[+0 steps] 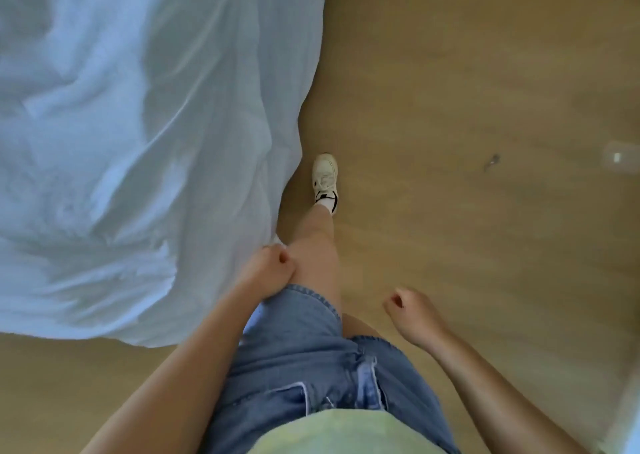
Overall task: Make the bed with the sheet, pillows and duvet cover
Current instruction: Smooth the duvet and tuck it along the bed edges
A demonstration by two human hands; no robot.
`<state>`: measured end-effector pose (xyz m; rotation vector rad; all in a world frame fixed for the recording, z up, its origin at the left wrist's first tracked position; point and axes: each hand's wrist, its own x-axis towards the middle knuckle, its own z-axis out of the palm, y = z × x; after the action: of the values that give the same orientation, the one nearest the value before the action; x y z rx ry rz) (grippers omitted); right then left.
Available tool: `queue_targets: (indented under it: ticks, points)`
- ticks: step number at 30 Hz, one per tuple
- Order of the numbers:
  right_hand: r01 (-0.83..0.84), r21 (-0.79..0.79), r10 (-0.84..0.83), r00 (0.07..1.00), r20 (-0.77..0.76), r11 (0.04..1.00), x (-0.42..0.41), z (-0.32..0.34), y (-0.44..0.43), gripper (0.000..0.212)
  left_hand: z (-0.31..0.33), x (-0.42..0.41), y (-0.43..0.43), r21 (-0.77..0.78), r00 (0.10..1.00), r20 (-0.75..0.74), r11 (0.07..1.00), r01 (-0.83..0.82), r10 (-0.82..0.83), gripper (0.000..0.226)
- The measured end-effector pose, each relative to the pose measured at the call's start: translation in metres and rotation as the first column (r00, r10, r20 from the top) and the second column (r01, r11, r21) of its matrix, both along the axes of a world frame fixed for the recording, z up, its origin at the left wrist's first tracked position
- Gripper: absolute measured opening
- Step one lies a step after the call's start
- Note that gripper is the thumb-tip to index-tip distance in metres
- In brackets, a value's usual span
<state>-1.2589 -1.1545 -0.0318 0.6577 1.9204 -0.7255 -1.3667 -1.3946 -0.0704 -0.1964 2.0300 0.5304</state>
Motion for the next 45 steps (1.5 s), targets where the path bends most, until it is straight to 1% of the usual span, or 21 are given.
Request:
queue_targets:
  ticks: [2,5,7,9,12,14,18,20,23,25,27,30,32,35,38,39,42,45]
  points:
    - [-0.044,0.024,0.044,0.999,-0.012,0.999,-0.041,0.009,0.033,0.026,0.007,-0.058,0.029,0.040,1.000,-0.004,0.999,0.002,-0.002,0.015]
    - [-0.094,0.064,0.095,0.995,-0.011,0.994,-0.115,0.023,0.075,0.026,0.023,-0.146,0.071,0.064,0.993,-0.021,0.991,0.119,-0.118,0.020]
    - [-0.107,0.080,0.111,0.993,-0.039,0.991,-0.173,0.032,0.100,0.023,0.033,-0.203,0.099,0.091,0.985,-0.010,0.981,0.173,-0.173,0.021]
    - [-0.098,0.078,0.105,0.990,-0.090,0.992,-0.230,0.041,0.124,0.017,0.044,-0.254,0.125,0.107,0.969,0.028,0.965,0.240,-0.244,0.018]
    - [-0.027,0.074,0.038,0.987,-0.155,0.997,-0.313,0.046,0.166,0.019,0.052,-0.329,0.166,0.088,0.953,0.059,0.952,0.293,-0.298,0.017]
    - [0.016,0.069,-0.004,0.985,-0.170,0.997,-0.370,0.044,0.199,0.021,0.052,-0.379,0.195,0.071,0.965,0.055,0.965,0.254,-0.258,0.015]
    - [-0.020,0.031,0.026,0.983,-0.182,0.999,-0.488,0.037,0.268,0.017,0.052,-0.483,0.262,0.046,0.987,0.029,0.987,0.157,-0.158,0.018]
    - [-0.066,0.020,0.068,0.974,-0.216,0.998,-0.550,0.041,0.304,0.019,0.058,-0.535,0.297,0.052,0.999,0.007,0.998,0.043,-0.043,0.021]
    - [-0.163,0.014,0.161,0.961,-0.226,0.987,-0.640,0.050,0.349,0.018,0.078,-0.611,0.339,0.066,0.995,-0.019,0.993,-0.095,0.096,0.023]
    - [-0.241,-0.004,0.235,0.950,-0.205,0.970,-0.701,0.058,0.370,0.021,0.091,-0.661,0.358,0.080,0.987,-0.044,0.985,-0.153,0.157,0.023]
    - [-0.279,-0.027,0.266,0.937,-0.225,0.960,-0.766,0.063,0.387,0.021,0.098,-0.713,0.372,0.102,0.968,-0.087,0.969,-0.225,0.234,0.020]
    - [-0.388,-0.021,0.371,0.895,-0.250,0.922,-0.865,0.061,0.400,0.019,0.100,-0.785,0.385,0.143,0.912,-0.125,0.917,-0.373,0.391,0.014]
    - [-0.441,-0.015,0.422,0.868,-0.261,0.897,-0.936,0.054,0.402,0.018,0.095,-0.838,0.390,0.143,0.871,-0.176,0.887,-0.439,0.459,0.012]
    - [-0.460,0.001,0.442,0.851,-0.284,0.888,-1.045,0.047,0.396,0.017,0.082,-0.930,0.392,0.132,0.844,-0.222,0.873,-0.470,0.488,0.010]
    - [-0.435,-0.001,0.412,0.854,-0.318,0.900,-1.147,0.052,0.388,0.017,0.078,-1.032,0.395,0.107,0.881,-0.225,0.909,-0.402,0.416,0.009]
    - [-0.437,-0.010,0.409,0.850,-0.332,0.899,-1.181,0.054,0.386,0.017,0.079,-1.066,0.397,0.103,0.886,-0.252,0.921,-0.376,0.390,0.012]
    - [-0.450,0.001,0.418,0.830,-0.370,0.893,-1.271,0.062,0.386,0.016,0.083,-1.155,0.410,0.053,0.892,-0.330,0.949,-0.311,0.310,0.031]
    - [-0.438,0.006,0.403,0.823,-0.400,0.899,-1.353,0.058,0.393,0.017,0.079,-1.228,0.431,0.025,0.914,-0.332,0.971,-0.240,0.234,0.039]
